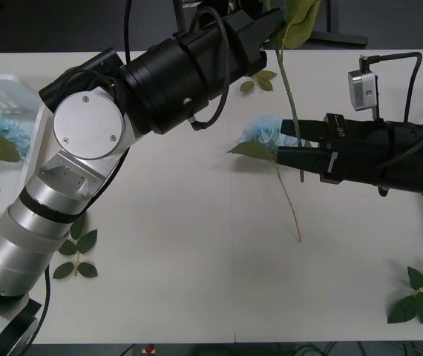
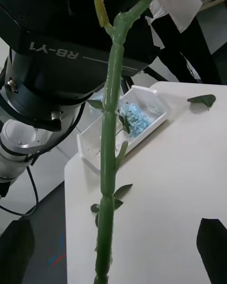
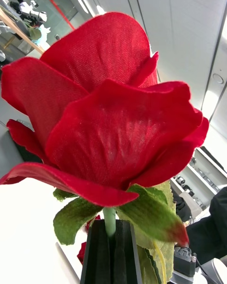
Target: Place the red flowers into the right box and the blue flowers into the left box. If a person shows an open palm, hand one flower to the person first, then continue sorting.
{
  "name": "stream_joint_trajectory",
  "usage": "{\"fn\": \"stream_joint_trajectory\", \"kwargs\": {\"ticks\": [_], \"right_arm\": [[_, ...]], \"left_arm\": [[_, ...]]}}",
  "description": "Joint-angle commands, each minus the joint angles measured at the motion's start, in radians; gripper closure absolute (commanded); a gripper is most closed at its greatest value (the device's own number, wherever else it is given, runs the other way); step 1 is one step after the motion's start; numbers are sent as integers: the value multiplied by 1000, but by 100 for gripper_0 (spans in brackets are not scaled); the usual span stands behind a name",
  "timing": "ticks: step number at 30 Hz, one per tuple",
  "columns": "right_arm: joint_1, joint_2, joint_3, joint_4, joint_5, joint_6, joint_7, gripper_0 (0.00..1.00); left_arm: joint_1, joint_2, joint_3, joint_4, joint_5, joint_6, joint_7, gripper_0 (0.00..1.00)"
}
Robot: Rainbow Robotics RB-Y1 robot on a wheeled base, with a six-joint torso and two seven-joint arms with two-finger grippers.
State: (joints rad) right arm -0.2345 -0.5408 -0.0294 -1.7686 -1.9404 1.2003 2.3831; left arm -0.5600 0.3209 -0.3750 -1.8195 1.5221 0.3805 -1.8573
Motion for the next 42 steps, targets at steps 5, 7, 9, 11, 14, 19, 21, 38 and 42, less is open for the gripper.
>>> {"fn": "stream_joint_trajectory", "kwargs": {"ticks": [5, 7, 9, 11, 14, 19, 21, 38, 42], "right_arm": [[-25, -4, 55, -17, -5, -73, 5, 73], [-26, -2, 59, -17, -5, -77, 5, 89], [-28, -1, 59, -17, -3, -77, 4, 100], [-28, 1, 59, -15, -3, -80, 2, 100], [-29, 2, 59, -17, -5, -82, 2, 100], [-31, 5, 57, -15, -3, -84, 2, 100], [-32, 5, 57, -15, -3, -85, 4, 100], [-32, 5, 57, -15, -3, -97, 5, 100], [-32, 5, 57, -17, -5, -99, 7, 100]], "left_arm": [[11, -6, -16, -32, 7, -8, -40, 100], [12, -8, -16, -31, 7, -8, -39, 100], [12, -6, -16, -31, 9, -8, -39, 100], [12, -6, -16, -31, 9, -8, -37, 100], [12, -8, -16, -31, 9, -6, -37, 100], [12, -6, -16, -31, 12, -6, -37, 100], [14, -8, -16, -31, 12, -8, -37, 100], [14, 10, -16, -32, 27, 12, -39, 5], [14, 43, -15, -32, 52, 40, -39, 3]]}}
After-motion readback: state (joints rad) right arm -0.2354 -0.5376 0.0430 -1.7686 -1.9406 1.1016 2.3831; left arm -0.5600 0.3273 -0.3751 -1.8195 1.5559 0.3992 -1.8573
